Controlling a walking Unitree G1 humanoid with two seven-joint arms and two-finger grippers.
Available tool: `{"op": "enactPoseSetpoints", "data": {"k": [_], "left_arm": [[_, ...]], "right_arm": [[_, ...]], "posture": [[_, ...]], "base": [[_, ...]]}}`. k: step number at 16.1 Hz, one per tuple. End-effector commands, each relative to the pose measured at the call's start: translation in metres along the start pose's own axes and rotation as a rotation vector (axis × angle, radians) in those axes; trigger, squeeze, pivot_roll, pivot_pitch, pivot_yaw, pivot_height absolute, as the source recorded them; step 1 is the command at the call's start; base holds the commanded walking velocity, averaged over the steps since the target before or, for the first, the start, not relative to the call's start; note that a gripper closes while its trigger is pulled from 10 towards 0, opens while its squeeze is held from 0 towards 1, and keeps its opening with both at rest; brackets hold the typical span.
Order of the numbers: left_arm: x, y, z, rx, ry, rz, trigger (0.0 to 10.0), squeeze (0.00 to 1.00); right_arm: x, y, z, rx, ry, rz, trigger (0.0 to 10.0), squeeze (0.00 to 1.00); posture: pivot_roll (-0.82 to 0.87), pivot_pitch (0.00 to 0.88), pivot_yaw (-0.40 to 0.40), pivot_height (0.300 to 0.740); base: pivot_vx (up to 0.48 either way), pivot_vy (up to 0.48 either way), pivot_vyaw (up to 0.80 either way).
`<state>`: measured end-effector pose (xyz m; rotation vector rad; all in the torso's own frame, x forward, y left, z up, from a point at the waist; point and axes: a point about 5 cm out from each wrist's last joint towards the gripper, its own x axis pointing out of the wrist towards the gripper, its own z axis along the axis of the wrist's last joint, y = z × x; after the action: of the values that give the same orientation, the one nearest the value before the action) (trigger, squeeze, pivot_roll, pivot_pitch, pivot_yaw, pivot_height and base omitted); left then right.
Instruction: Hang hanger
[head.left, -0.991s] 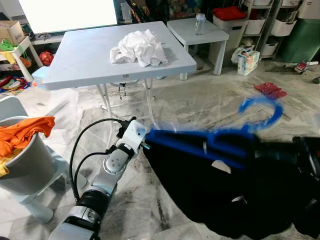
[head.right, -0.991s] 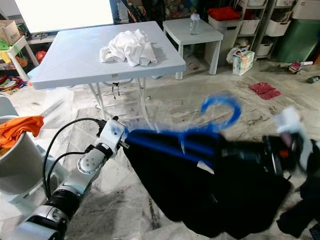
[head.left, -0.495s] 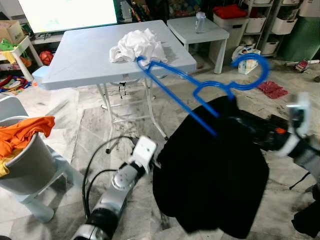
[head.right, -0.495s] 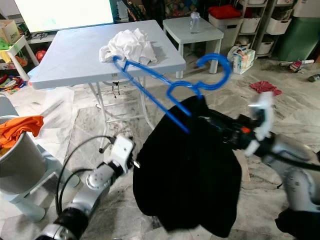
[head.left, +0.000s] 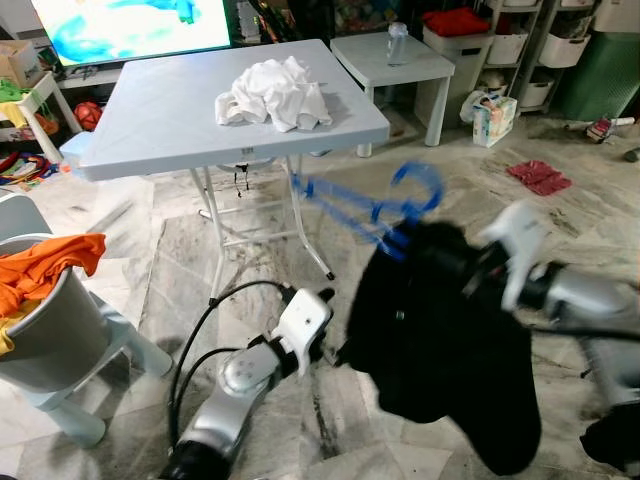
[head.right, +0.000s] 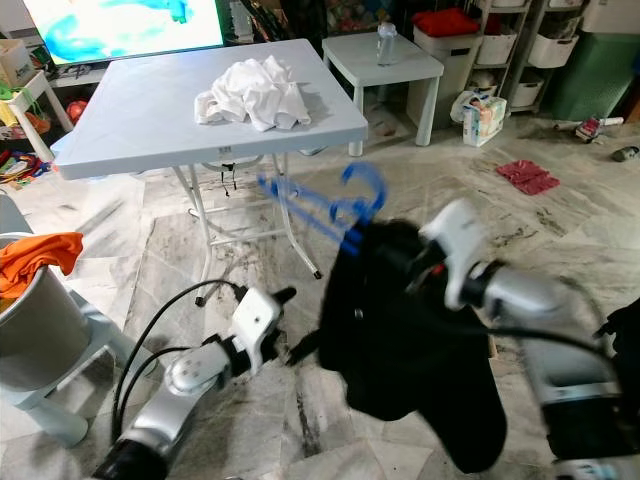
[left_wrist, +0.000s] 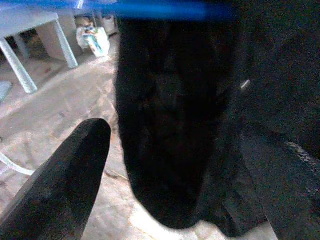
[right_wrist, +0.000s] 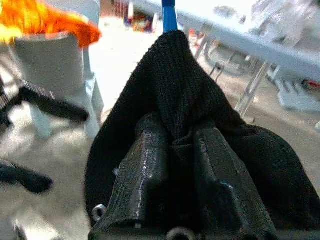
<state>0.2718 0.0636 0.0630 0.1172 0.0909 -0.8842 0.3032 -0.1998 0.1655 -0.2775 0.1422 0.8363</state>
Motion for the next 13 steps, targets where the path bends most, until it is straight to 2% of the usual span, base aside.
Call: {"op": "enactPoseSetpoints", "data": {"k": [1,4,6,7,8,10,11,13], "left_arm": [[-0.003,-0.002,0.008,0.006,-0.018,-0.027,10.0,1.00],[-0.018,0.008,0.025,0.082,-0.074,-0.011,10.0,1.00],[-0.032,0.018,0.031,0.119,-0.065,-0.047,10.0,1.00],[-0.037,0.019,0.032,0.117,-0.049,-0.079,10.0,1.00],[-0.044,0.022,0.037,0.150,-0.044,-0.113,10.0,1.00],[-0.049,0.026,0.038,0.181,-0.027,-0.125,10.0,1.00],[-0.052,0.033,0.030,0.243,0.014,-0.129,10.0,1.00],[-0.050,0.034,0.029,0.230,0.021,-0.116,10.0,1.00]], "right_arm": [[0.006,0.001,0.001,-0.078,0.001,-0.012,10.0,0.00],[0.004,0.001,-0.022,-0.178,0.084,-0.006,10.0,0.00],[-0.006,-0.001,-0.032,-0.244,0.137,0.078,10.0,0.00],[-0.011,-0.004,-0.036,-0.267,0.182,0.107,10.0,0.00],[-0.019,-0.007,-0.042,-0.314,0.245,0.174,10.0,0.00],[-0.026,-0.007,-0.043,-0.335,0.263,0.242,10.0,0.00],[-0.035,-0.006,-0.036,-0.327,0.256,0.344,10.0,0.00],[-0.040,-0.004,-0.027,-0.325,0.239,0.419,10.0,0.00]], "posture": [[-0.04,0.000,0.025,0.740],[-0.03,0.003,0.019,0.740],[-0.02,0.006,0.017,0.740],[-0.03,0.007,0.017,0.740],[-0.03,0.008,0.017,0.740],[-0.03,0.010,0.017,0.740],[-0.03,0.012,0.015,0.740],[-0.03,0.012,0.013,0.740]], "base": [[0.000,0.000,0.00],[0.000,0.000,0.00],[0.000,0.000,0.00],[0.000,0.000,0.00],[0.000,0.000,0.00],[0.000,0.000,0.00],[0.000,0.000,0.00],[0.000,0.000,0.00]]}}
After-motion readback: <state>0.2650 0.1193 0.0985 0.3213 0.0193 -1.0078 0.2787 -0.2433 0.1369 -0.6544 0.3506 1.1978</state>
